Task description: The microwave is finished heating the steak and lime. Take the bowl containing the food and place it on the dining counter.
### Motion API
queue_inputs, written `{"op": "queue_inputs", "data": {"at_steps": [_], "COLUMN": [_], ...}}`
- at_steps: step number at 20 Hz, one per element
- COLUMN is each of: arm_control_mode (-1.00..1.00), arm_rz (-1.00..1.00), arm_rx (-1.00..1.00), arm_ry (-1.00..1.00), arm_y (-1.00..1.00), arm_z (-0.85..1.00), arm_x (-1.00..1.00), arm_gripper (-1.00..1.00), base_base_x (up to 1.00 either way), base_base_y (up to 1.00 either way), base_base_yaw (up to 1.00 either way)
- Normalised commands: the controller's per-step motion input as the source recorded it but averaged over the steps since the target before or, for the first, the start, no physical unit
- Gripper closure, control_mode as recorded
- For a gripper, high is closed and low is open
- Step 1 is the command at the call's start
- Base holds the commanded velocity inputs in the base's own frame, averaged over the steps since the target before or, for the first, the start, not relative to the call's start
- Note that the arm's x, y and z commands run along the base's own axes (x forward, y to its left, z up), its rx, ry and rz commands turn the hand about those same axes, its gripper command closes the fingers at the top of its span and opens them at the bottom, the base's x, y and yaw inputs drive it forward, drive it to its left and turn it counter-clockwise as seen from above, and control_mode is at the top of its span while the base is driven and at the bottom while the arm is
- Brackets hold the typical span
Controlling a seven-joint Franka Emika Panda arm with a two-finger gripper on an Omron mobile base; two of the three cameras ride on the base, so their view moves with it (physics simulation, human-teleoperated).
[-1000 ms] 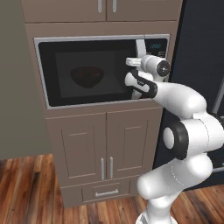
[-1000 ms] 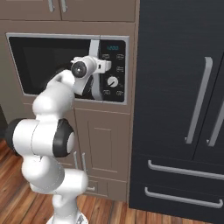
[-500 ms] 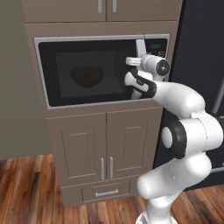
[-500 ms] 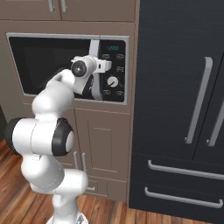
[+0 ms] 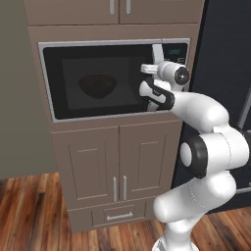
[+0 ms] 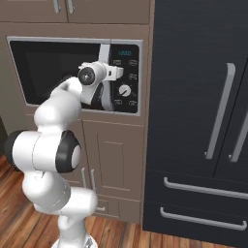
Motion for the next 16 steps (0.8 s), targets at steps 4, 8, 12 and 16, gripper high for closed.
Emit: {"op": "queue_inputs", "data": {"at_steps": [4,8,12,16], "arm_control_mode": [-1.00,-1.00,-1.00,-1.00], "arm_rz": [0.00,0.00,0.00,0.02], "arm_rx": [0.00,0.00,0.01,0.01], "arm_ry": [0.00,0.00,0.01,0.00], "arm_y": [0.00,0.00,0.00,0.00], "arm_z": [0.00,0.00,0.09,0.21], "arm_x": [0.00,0.00,-0.33,-0.69], "arm_gripper": [1.00,1.00,1.00,1.00], "base_base_x": [0.00,0.00,0.00,0.00], "base_base_y": [0.00,0.00,0.00,0.00], "base_base_yaw": [0.00,0.00,0.00,0.00]}}
